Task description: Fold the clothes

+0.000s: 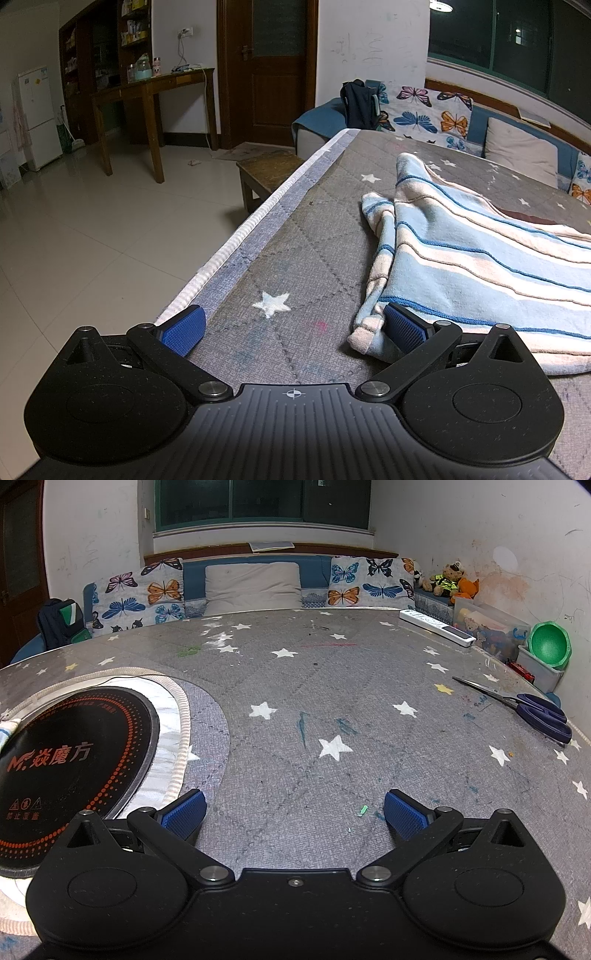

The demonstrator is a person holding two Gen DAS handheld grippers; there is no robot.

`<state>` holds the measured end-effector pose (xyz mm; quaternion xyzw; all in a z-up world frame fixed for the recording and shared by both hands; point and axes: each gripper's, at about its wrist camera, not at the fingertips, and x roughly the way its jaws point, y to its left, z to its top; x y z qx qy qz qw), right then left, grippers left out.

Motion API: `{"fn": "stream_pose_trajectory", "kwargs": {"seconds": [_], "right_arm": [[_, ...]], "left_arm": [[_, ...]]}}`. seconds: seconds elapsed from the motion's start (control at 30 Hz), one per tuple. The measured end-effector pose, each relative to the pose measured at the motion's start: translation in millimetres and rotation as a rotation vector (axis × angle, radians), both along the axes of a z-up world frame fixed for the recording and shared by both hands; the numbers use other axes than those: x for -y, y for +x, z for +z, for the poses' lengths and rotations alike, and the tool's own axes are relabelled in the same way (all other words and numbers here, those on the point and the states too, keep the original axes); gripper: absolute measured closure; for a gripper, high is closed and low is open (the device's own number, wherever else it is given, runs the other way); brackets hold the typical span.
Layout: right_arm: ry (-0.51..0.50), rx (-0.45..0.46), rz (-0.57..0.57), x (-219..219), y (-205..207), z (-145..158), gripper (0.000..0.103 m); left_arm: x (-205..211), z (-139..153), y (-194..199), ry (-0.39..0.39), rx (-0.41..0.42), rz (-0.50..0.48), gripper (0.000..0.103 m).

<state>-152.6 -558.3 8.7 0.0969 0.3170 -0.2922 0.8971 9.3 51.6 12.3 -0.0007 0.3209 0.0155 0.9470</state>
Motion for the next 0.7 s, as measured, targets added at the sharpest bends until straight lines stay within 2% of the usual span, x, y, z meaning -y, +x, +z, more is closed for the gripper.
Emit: {"fn": "stream_pose_trajectory", "kwargs": {"seconds": [0.7], "right_arm": [[0.002, 0.001, 0.000, -0.1, -0.3, 0.1, 0.000]], "left_arm": [[-1.1, 0.6, 0.4, -0.001, -0.001, 0.000, 0.000]]}}
